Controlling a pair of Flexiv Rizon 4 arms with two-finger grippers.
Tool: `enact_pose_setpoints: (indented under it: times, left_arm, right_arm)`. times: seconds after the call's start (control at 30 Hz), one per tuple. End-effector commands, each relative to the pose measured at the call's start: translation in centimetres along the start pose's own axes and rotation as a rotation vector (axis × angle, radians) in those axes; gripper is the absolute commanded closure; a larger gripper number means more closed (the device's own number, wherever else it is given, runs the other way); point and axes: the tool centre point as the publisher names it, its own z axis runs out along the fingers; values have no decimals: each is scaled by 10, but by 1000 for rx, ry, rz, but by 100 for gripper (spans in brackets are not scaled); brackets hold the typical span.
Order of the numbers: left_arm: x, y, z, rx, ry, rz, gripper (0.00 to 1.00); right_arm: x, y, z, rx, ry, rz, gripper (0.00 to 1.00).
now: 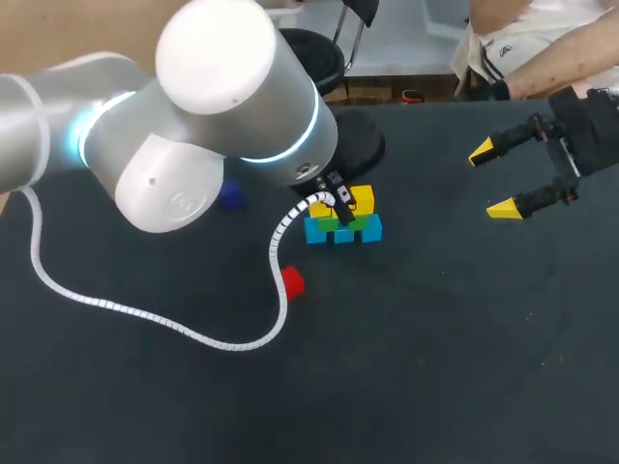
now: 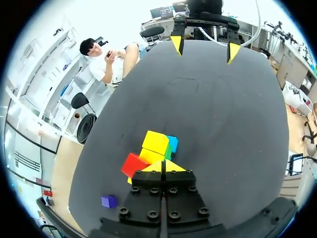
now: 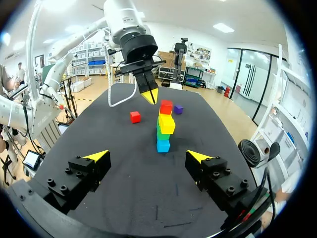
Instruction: Place the blue cubes, place green cubes on the blue cubes, place the yellow cubes on the green cubes, then place the red cubes on the yellow cubes, and place purple cube on the red cubes.
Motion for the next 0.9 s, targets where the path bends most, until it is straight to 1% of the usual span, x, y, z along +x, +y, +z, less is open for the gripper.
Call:
enact_pose_setpoints:
  times: [0.03, 0.9]
  left_arm:
    - [-2, 1, 3, 1, 3, 0, 100]
    - [-3, 5, 9, 0, -1, -7, 100]
  right_arm:
    - [0, 0, 0, 1, -1, -1, 0]
    - [0, 0, 0, 1, -1, -1, 0]
